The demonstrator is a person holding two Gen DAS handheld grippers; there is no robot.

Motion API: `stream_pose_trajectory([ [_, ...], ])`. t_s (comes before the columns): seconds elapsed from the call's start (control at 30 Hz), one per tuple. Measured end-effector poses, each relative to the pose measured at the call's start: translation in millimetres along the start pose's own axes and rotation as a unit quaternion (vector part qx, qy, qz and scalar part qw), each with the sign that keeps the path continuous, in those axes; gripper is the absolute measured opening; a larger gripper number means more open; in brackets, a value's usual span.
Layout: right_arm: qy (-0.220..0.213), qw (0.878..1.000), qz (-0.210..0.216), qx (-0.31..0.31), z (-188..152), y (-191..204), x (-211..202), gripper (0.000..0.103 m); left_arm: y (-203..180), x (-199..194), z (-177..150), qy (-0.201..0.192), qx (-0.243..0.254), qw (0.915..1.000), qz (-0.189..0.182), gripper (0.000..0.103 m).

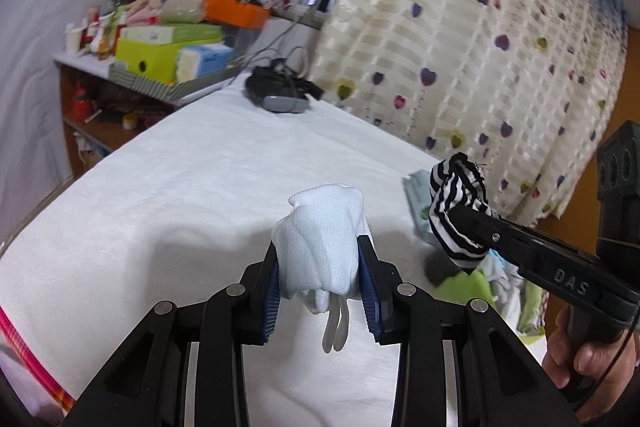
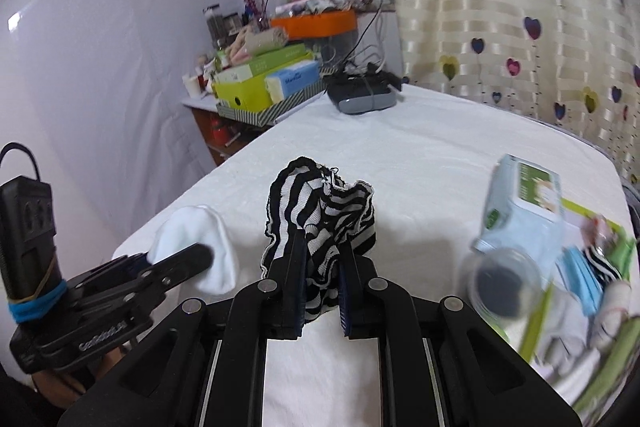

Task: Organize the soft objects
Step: 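Carry the white sock with the left gripper while the right carries the striped sock to the box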

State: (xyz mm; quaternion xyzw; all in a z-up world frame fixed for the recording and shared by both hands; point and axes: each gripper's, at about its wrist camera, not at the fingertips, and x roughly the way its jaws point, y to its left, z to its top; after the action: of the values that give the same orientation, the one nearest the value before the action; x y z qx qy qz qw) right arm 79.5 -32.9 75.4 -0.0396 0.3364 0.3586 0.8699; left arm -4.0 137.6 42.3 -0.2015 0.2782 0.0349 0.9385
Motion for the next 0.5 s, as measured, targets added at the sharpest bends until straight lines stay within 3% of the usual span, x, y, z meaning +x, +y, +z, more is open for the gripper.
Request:
stream_pose_trajectory([
  [0.5, -0.044, 0.997, -0.043, 0.037, -39, -39, -74, 0.013, -79, -2, -16, 0.017, 0.064, 0.9961, -0.059, 0.032],
])
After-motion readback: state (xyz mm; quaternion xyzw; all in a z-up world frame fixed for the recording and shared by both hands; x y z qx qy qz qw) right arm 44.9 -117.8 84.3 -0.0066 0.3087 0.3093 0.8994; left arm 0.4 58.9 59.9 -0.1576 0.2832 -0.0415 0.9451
